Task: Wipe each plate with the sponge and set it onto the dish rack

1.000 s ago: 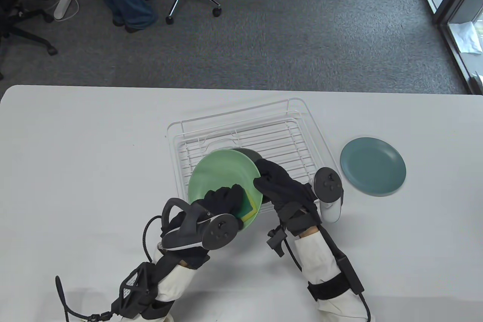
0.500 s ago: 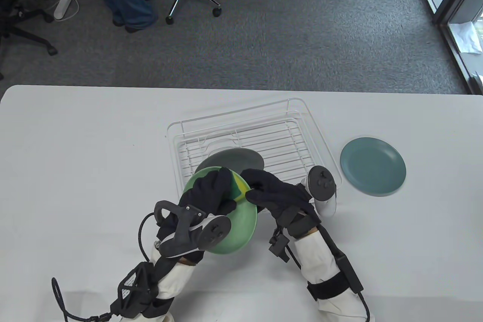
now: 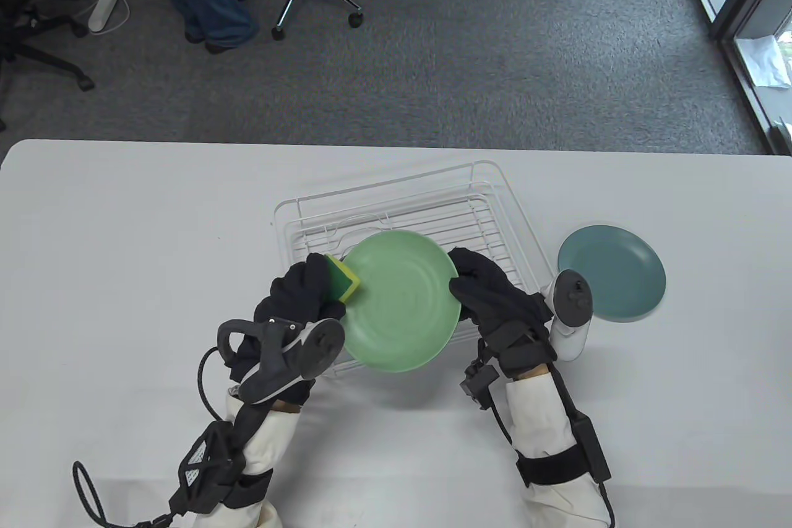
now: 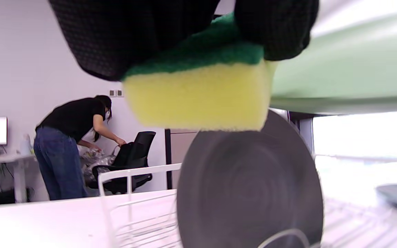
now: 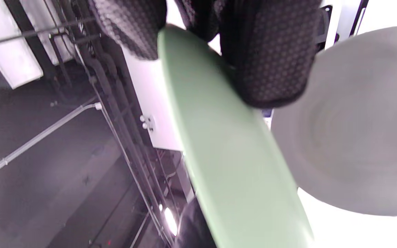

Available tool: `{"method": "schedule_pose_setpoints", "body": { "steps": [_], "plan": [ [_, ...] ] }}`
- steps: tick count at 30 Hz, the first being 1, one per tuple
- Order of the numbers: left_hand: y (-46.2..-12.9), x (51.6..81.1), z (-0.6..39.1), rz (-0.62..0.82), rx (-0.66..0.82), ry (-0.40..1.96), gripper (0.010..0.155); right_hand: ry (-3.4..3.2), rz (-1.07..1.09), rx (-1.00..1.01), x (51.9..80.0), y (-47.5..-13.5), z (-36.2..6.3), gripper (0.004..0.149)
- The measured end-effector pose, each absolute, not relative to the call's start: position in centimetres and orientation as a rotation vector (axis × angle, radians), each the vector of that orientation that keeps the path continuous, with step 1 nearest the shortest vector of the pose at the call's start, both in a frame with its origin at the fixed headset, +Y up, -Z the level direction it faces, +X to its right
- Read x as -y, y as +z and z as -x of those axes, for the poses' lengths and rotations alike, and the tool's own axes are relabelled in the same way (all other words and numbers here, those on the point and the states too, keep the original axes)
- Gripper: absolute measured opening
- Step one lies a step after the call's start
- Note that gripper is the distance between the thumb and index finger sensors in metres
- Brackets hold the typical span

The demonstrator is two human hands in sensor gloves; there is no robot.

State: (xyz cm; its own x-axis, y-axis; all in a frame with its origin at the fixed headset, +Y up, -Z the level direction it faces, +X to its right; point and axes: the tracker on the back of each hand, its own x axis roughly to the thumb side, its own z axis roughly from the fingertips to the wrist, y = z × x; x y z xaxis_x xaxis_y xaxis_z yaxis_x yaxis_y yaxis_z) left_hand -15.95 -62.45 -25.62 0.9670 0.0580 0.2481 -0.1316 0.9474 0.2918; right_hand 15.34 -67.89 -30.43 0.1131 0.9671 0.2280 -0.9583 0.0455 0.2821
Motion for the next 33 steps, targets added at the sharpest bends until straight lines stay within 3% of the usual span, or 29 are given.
{"method": "schedule_pose_setpoints", "body": {
  "steps": [5, 13, 25, 33],
  "plan": [
    [-26.1, 62.6, 18.4, -0.347, 0.215, 0.508, 0.075, 1.344, -0.347, -0.011, 68.3, -30.5, -16.5, 0.059],
    [-27.0, 63.9, 19.4, -0.221, 0.268, 1.019, 0.075, 1.289, -0.304, 0.009, 68.4, -30.1, -15.9, 0.059],
    [-26.5, 63.8, 20.3, -0.357, 0.223, 1.092, 0.076, 1.637, -0.239, 0.101, 68.7, -30.1, -14.8, 0.051],
    [-25.9, 63.1, 20.1, -0.377, 0.262, 1.147, 0.076, 1.884, -0.188, 0.063, 69.0, -30.0, -13.4, 0.046]
  ]
}}
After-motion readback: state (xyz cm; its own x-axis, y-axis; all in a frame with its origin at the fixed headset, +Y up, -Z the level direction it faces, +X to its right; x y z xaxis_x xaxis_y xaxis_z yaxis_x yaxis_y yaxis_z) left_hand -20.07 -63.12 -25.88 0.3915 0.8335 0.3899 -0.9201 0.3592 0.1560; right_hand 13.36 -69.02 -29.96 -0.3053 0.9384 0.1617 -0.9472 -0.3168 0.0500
